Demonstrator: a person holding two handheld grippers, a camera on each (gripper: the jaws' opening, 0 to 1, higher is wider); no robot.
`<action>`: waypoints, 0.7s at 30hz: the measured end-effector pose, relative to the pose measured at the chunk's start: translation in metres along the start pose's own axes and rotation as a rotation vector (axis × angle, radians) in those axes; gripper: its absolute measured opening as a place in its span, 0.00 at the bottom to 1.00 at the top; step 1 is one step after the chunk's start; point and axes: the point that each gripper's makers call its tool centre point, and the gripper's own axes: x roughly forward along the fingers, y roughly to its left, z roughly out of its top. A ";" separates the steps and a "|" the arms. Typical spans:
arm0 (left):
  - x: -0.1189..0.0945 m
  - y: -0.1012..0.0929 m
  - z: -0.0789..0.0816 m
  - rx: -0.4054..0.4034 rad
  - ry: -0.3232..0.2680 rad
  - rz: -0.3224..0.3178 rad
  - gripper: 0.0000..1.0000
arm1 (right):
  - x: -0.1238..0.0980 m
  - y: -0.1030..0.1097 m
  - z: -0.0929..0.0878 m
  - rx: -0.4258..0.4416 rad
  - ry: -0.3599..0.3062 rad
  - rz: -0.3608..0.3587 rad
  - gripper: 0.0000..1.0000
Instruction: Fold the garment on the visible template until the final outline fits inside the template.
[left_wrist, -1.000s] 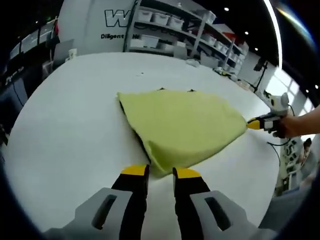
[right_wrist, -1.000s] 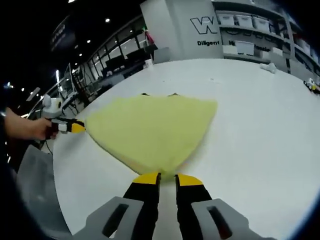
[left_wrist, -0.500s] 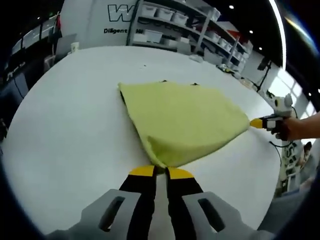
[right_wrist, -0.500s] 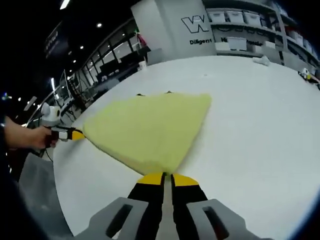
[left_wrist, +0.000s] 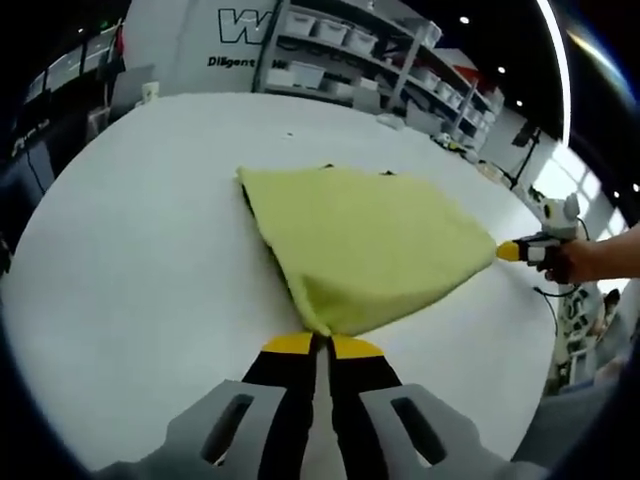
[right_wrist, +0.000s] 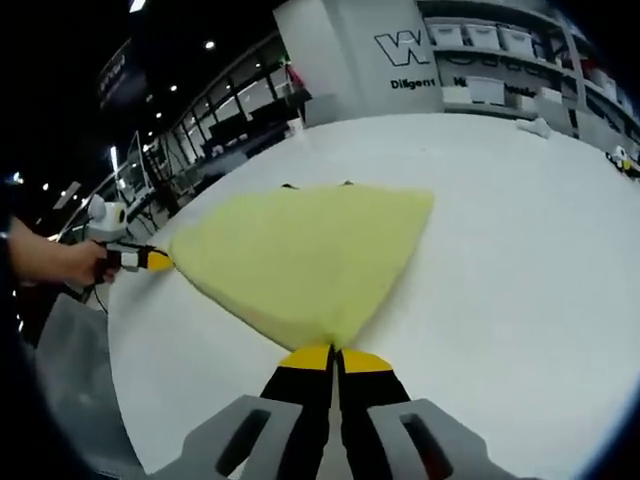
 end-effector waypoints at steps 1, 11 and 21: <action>-0.001 0.001 0.001 0.013 0.004 -0.011 0.02 | 0.000 0.000 0.001 -0.014 -0.002 0.006 0.00; -0.017 0.017 0.013 0.226 0.031 -0.092 0.00 | -0.015 -0.005 0.011 -0.205 0.027 0.125 0.00; -0.026 0.023 0.014 0.267 0.040 -0.113 0.00 | -0.025 0.007 0.013 -0.369 0.070 0.226 0.00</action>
